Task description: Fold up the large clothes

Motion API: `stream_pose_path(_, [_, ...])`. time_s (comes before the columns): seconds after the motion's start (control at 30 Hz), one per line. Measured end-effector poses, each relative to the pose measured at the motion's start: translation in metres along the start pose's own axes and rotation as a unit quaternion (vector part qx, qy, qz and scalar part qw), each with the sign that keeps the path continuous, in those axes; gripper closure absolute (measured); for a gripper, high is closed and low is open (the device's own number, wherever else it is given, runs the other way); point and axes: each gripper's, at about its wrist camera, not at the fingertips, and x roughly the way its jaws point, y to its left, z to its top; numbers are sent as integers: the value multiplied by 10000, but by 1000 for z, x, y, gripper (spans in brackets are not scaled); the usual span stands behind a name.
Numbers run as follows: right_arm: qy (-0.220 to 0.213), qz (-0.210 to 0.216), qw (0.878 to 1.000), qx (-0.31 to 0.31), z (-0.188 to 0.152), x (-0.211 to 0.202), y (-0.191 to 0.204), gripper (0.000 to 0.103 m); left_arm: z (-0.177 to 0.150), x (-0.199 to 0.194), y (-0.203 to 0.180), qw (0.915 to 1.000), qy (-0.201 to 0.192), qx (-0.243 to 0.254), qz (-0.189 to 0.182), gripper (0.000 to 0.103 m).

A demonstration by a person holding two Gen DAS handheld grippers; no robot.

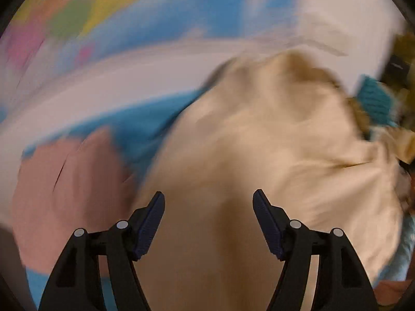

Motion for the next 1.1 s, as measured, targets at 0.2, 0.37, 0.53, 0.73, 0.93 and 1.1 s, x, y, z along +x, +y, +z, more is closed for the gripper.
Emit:
stream_pose_path(0.2, [-261, -81, 9995, 164, -35, -24, -18, 55, -25, -1, 49, 9993, -55, -353, 143, 22])
stream_pose_path(0.37, [-2233, -526, 9718, -548, -49, -131, 33, 41, -28, -2, 58, 9988, -64, -366, -315, 21])
stream_pose_path(0.53, [-1599, -218, 9467, -2789, -78, -92, 150, 16, -33, 21, 44, 9961, 237, -142, -837, 20])
stream_pose_path(0.73, [131, -447, 9074, -4176, -110, 57, 217, 26, -39, 33, 44, 9910, 379, -357, -1235, 40])
stream_pose_path(0.93, [744, -696, 8970, -4301, -96, 109, 228, 99, -39, 20, 29, 9941, 216, -83, -1063, 52])
stream_pose_path(1.1, [-962, -407, 9189, -3804, -54, -9, 228, 100, -31, 11, 34, 9951, 123, -72, -982, 33])
